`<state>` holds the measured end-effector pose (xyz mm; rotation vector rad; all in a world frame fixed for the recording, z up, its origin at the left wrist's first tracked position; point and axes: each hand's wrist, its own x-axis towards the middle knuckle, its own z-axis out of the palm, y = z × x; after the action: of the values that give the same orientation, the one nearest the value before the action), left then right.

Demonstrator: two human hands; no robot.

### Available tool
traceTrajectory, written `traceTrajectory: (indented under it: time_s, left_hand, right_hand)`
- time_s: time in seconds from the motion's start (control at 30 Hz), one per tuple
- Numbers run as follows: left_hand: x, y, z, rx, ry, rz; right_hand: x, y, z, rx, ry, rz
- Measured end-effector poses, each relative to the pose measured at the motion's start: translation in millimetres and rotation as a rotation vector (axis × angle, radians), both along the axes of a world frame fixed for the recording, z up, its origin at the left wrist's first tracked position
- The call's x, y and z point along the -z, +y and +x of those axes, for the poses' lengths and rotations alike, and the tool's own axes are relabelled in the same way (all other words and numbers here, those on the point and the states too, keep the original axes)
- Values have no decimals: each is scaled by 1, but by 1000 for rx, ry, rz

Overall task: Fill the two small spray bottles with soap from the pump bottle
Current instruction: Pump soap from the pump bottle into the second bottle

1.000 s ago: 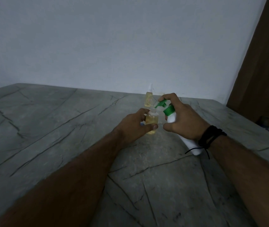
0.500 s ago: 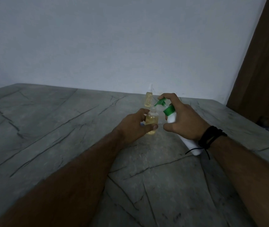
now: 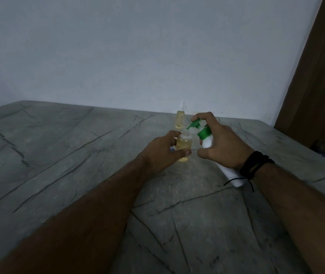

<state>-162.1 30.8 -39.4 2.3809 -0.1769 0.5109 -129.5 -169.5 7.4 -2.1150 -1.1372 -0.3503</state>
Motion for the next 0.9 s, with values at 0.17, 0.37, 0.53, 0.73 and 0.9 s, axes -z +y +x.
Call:
traceTrajectory:
  time_s: [0.17,0.37,0.53,0.73,0.9]
  left_hand:
    - [1,1,2,-4,3,-1]
    - [1,1,4,-10,11,0]
    - [2,1,3,-9,17,-16]
    - [-1,-1,2,-14,36,-2]
    - [-1,-1,1,-10,27,-12]
  right_hand:
    - [1,0,0,1,-5,-4]
    - [1,0,1,-14,-8,1]
    - [1,-1,0,-2,-6,-2]
    - [1,0,2,-3,9,-2]
    - [1,0,0,-5,5,1]
